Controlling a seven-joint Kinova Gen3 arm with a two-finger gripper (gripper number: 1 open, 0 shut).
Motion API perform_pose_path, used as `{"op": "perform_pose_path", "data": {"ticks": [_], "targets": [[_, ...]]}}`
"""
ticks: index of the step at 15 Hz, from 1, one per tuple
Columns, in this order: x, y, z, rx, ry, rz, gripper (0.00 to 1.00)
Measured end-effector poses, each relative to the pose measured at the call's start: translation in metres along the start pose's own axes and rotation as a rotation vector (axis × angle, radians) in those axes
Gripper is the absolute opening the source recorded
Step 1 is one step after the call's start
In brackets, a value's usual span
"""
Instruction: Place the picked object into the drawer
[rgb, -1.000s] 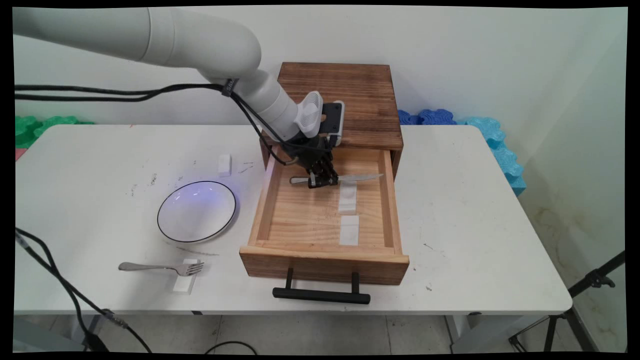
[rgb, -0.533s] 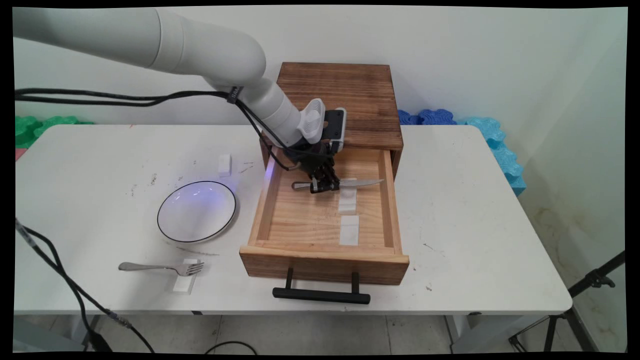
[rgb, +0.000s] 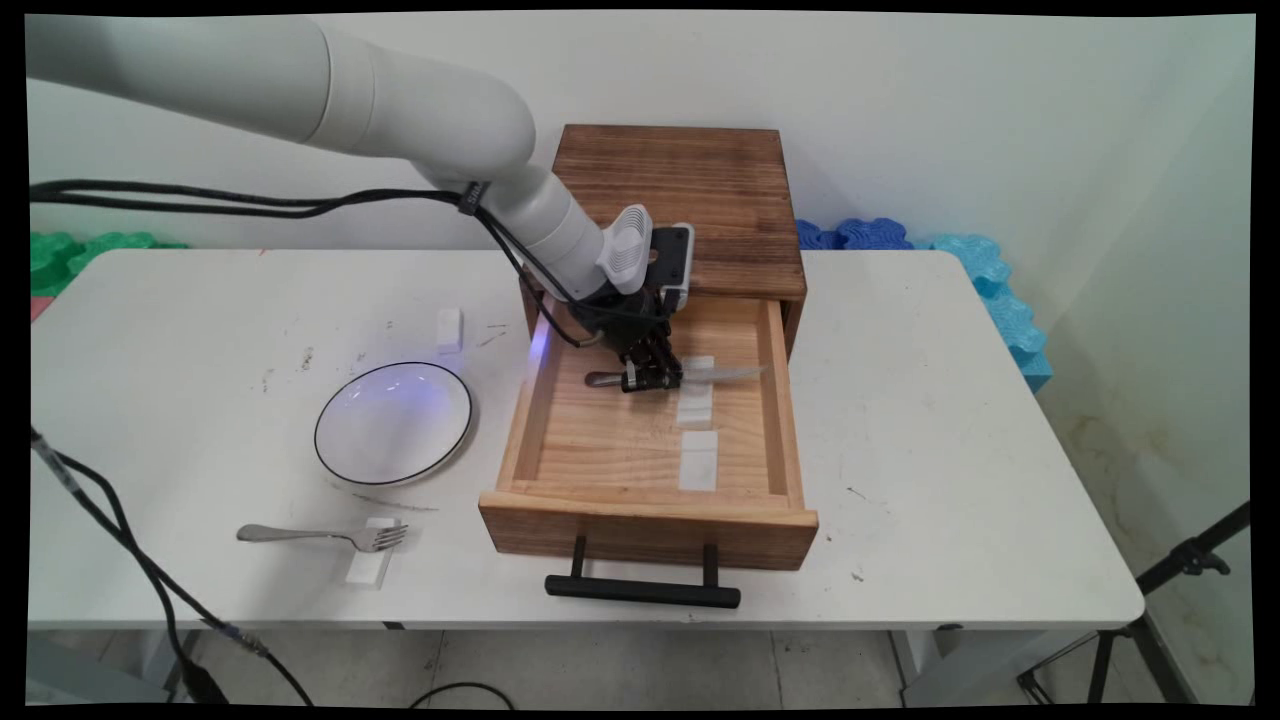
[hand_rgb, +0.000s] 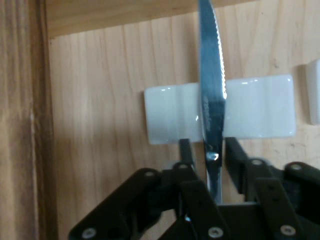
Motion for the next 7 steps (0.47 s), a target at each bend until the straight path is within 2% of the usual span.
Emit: {"op": "perform_pose_path", "data": {"ticks": [7], "targets": [[-0.0015, 0.0015, 0.0027, -0.005, 0.008, 0.003, 1.0]]}}
